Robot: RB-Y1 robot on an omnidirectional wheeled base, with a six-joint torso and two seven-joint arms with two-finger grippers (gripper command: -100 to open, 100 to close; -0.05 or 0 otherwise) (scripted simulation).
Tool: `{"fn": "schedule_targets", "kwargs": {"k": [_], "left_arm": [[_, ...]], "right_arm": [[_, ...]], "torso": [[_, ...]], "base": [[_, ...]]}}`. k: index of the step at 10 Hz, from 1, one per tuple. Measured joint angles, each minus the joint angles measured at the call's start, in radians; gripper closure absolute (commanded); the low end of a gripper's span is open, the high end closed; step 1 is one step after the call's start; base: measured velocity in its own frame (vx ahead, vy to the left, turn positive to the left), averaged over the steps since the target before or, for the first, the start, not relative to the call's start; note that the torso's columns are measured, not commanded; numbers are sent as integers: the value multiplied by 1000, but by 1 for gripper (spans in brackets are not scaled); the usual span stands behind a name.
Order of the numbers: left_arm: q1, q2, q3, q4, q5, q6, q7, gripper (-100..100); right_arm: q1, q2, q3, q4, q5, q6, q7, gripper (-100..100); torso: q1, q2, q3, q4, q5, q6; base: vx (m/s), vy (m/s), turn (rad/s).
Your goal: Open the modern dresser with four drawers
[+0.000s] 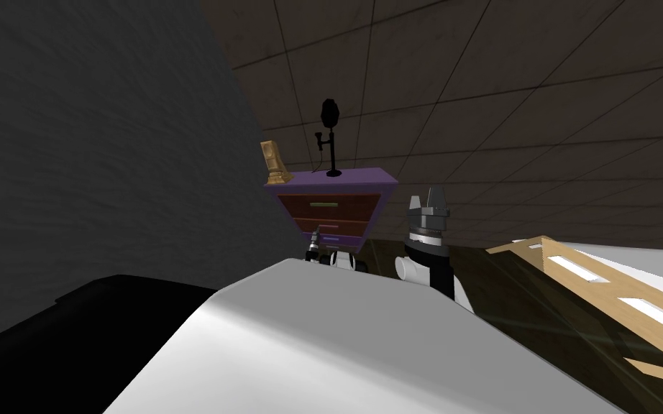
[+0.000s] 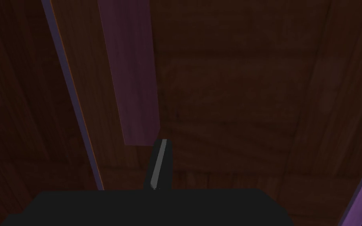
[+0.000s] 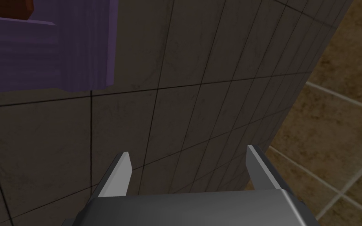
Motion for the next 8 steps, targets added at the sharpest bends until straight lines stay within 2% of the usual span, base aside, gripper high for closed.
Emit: {"fn": "schedule_targets", "kwargs": {"k": [4,5,6,8], "left_arm": [[-13,0,-4,-24,-3,39,1,100],[-13,-1,-6,-33,-4,50,1,100],[-12,-2,-6,-34,-4,52,1,-100],[-24,49,-4,-14,-3,48,0,-100]], "right_arm": [[0,0,0,0,0,0,0,0],[0,0,0,0,0,0,0,0],[0,0,0,0,0,0,0,0],[0,0,0,0,0,0,0,0]], "torso": [[-2,3,1,1,-1,-1],[-2,2,0,1,-1,-1],[-1,-4,-3,0,-1,-1],[0,-4,-4,-1,-1,-1]], "base": [[-173,-9,27],[-79,-8,1],[-18,-4,-3],[8,1,0]]}}
